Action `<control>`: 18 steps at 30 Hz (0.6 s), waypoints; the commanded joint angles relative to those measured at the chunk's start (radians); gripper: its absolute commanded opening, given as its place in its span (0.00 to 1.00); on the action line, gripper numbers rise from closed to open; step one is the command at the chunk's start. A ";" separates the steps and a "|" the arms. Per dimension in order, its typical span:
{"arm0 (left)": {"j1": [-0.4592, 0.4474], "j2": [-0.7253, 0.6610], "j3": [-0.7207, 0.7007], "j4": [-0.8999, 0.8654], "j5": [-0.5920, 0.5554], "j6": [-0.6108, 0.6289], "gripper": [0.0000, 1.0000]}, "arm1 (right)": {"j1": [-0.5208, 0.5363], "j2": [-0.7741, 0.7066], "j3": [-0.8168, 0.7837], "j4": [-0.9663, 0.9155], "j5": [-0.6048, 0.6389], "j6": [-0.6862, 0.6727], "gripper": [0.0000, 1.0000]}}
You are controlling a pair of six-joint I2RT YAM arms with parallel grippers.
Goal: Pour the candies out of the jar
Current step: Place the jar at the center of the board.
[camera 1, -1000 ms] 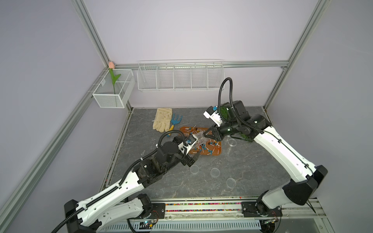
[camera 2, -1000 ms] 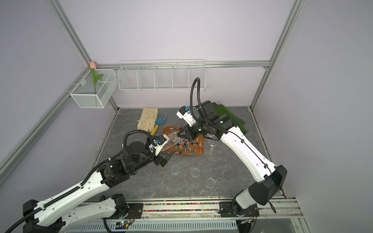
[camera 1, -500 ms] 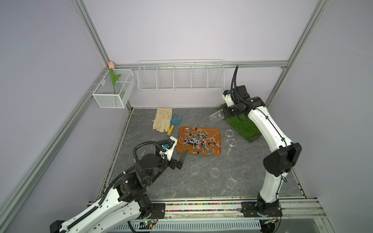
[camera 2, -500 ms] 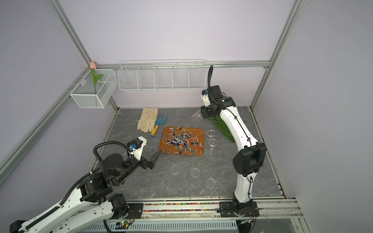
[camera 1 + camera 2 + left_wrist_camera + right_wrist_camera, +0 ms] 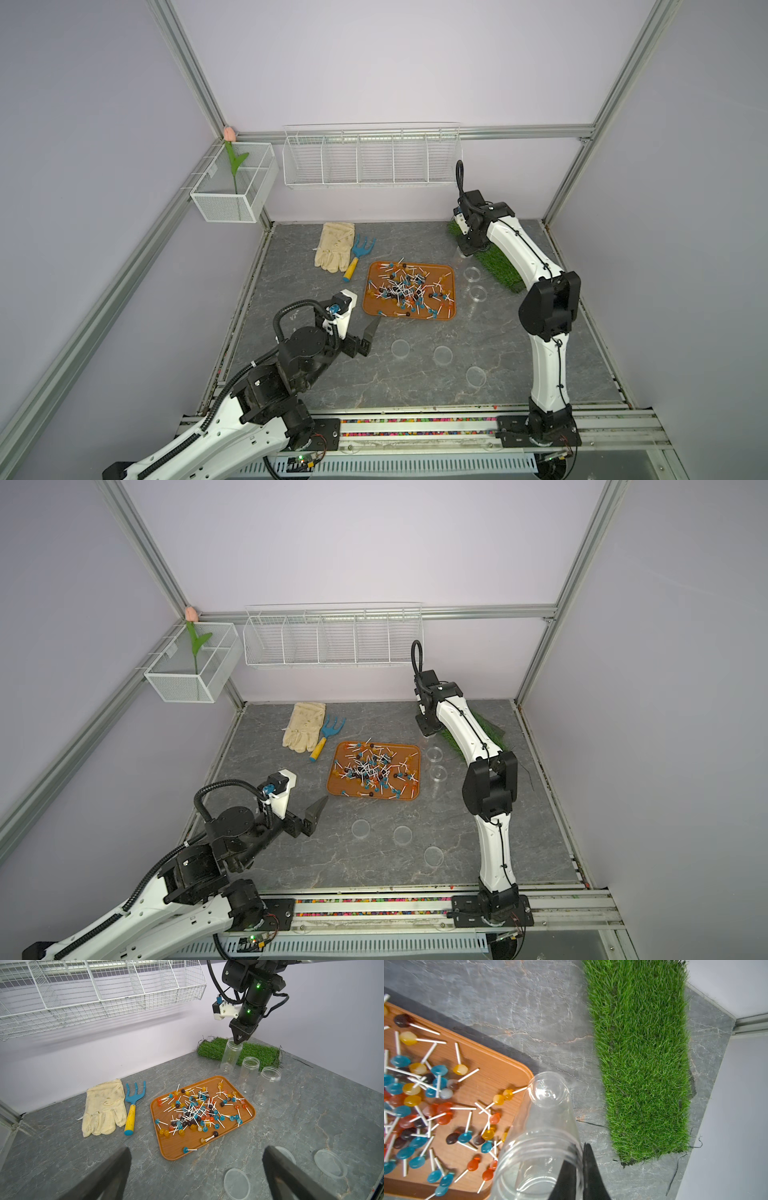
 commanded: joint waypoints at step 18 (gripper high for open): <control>-0.004 0.036 -0.034 0.068 -0.022 -0.021 0.99 | -0.022 0.072 -0.067 0.040 -0.028 0.029 0.27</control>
